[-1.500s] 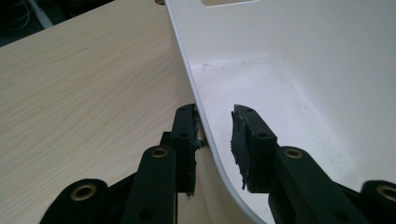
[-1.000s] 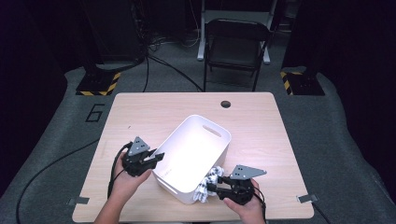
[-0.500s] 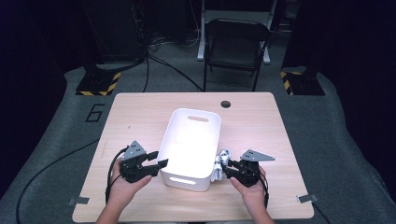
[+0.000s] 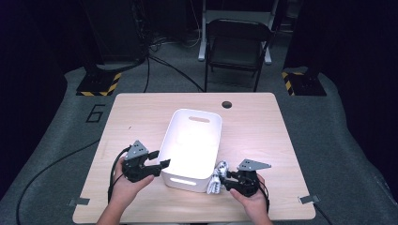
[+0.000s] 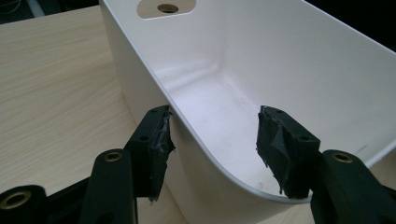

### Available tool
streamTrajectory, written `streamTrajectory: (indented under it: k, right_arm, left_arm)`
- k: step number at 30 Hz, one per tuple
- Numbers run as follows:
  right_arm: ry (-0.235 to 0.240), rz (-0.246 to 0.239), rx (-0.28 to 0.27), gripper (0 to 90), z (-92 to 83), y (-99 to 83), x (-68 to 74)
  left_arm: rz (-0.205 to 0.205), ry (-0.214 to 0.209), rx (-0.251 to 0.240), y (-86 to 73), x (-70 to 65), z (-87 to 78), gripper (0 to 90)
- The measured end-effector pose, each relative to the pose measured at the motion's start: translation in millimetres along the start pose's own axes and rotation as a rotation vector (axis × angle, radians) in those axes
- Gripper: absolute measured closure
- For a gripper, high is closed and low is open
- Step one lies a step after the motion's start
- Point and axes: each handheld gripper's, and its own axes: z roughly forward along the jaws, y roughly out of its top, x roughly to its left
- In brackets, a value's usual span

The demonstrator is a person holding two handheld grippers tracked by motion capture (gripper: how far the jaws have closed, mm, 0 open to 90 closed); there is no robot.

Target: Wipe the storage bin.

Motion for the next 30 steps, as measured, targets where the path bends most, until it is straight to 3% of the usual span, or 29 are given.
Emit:
streamTrajectory:
  k: [3, 8, 12, 17, 21, 23, 27, 30]
  right_arm:
    - [0.053, -0.015, -0.035, 63.2, -6.9, 2.9, 8.5]
    - [0.118, -0.091, -0.06, 60.0, -12.5, 5.6, 21.2]
    - [0.107, -0.093, -0.061, 60.0, -10.4, 3.4, 24.0]
    - [0.028, -0.075, -0.073, 61.0, -12.8, 4.8, 20.8]
    - [0.005, -0.044, -0.079, 61.9, -12.1, 4.8, 13.7]
    - [0.01, -0.039, -0.052, 61.9, -7.2, 2.2, 11.6]
    - [-0.035, -0.069, 0.056, 61.5, 10.1, -6.4, 10.0]
    - [-0.054, -0.072, 0.099, 61.4, 17.1, -9.5, 8.4]
  left_arm:
    - [-0.003, 0.006, -0.004, 1.4, 1.4, 1.2, 44.6]
    - [0.002, -0.005, 0.013, 4.6, 2.4, 2.7, 44.6]
    - [0.005, -0.005, 0.017, 5.0, 1.4, 3.6, 45.8]
    - [0.0, -0.025, 0.002, 4.8, -0.9, 3.4, 47.6]
    - [-0.012, -0.008, 0.0, 5.3, -5.6, 1.5, 47.2]
    - [-0.018, 0.003, -0.006, 4.9, -7.1, 1.9, 47.3]
    - [-0.023, 0.014, -0.011, 4.3, -8.4, 2.0, 47.1]
    - [-0.027, 0.015, -0.014, 4.0, -8.7, 2.1, 46.9]
